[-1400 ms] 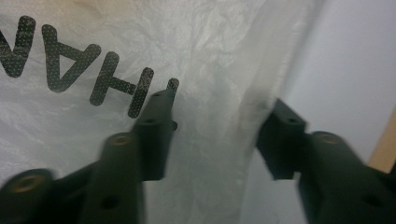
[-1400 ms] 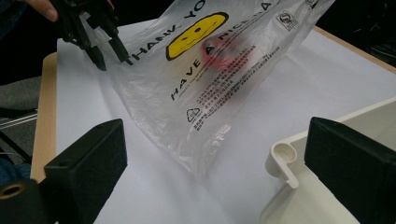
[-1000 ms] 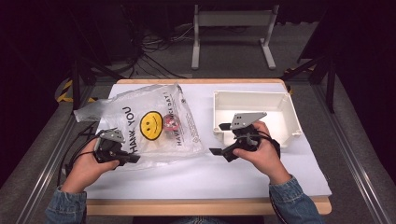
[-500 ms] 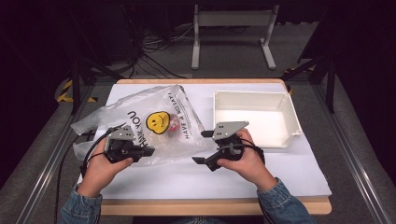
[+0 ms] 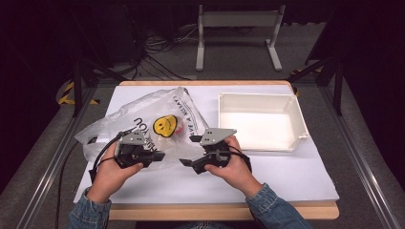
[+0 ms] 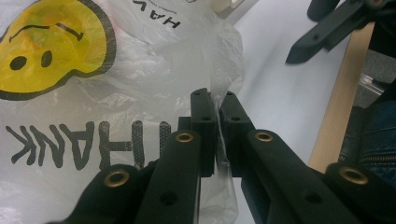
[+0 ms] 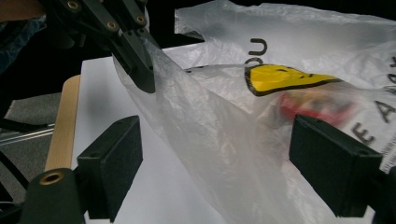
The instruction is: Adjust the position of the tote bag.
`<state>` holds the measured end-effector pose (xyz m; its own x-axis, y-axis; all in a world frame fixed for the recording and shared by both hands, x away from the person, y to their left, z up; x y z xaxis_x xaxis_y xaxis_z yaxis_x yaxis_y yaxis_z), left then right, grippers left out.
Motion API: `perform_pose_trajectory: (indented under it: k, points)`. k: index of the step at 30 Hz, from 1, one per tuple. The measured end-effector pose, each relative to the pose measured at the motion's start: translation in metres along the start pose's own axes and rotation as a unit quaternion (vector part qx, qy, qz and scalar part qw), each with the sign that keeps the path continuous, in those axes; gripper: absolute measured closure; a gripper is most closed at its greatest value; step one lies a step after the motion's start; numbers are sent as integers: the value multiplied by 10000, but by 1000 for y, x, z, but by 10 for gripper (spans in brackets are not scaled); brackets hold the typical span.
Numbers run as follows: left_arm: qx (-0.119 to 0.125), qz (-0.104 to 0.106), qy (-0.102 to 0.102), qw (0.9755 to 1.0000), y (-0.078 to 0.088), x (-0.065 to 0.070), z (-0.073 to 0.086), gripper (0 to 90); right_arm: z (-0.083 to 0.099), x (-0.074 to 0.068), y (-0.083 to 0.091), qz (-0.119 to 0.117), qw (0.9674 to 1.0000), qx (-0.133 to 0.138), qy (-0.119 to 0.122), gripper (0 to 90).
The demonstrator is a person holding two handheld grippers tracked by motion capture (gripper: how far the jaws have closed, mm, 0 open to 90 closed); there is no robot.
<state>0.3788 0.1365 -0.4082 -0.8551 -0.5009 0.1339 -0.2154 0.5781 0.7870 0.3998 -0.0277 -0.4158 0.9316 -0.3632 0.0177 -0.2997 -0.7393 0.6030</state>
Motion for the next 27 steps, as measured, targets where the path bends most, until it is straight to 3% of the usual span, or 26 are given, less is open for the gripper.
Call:
perform_pose_trajectory:
  k: [2,6,11,14,18,21,22,23,24,25,26,27]
  points:
    - [-5,7,-17,10000,0,1,0,857,1,-2,-6,9,10000,-41,45,239]
    - [-25,8,-15,10000,1,1,2,847,5,-5,-11,4,9999,-117,101,473]
    - [-34,9,-25,10000,0,4,3,847,6,-10,-19,-60,9993,-257,266,501]
    - [-45,41,-85,9999,0,6,2,845,7,-11,-21,-46,9987,-316,397,653]
    - [-34,93,-107,9999,-1,9,1,808,8,-13,-19,-119,9984,-399,395,853]
    - [-17,59,-141,9999,-2,9,0,681,8,-14,-17,-95,9981,-440,416,896]
    - [21,41,-161,9999,-3,8,0,681,8,-15,-16,-83,9980,-452,426,899]
    - [57,58,-167,9998,-2,9,-1,524,7,-15,-14,-26,9980,-461,434,900]
    - [110,74,-146,9998,-2,9,-2,524,7,-15,-14,-26,9980,-461,434,900]
    - [206,27,-171,9996,1,10,-4,440,7,-15,-14,-7,9979,-465,443,900]
    - [257,-4,-203,9995,3,11,-6,273,6,-13,-10,54,9979,-462,460,900]
    - [336,-43,-235,9991,6,13,-7,234,6,-12,-7,81,9979,-455,458,900]
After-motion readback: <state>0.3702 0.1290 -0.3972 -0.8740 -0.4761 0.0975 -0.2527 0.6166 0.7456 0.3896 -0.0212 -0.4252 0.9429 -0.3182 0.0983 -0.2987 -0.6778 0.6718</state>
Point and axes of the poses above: each handheld gripper's, and its own axes: y roughly backward along the jaws, z roughly out of its underside, x roughly to its right, the point moved 7 cm from there along -y, roughly forward along the jaws, and after that the axes turned 11 degrees about -x, right-handed, at the moved point
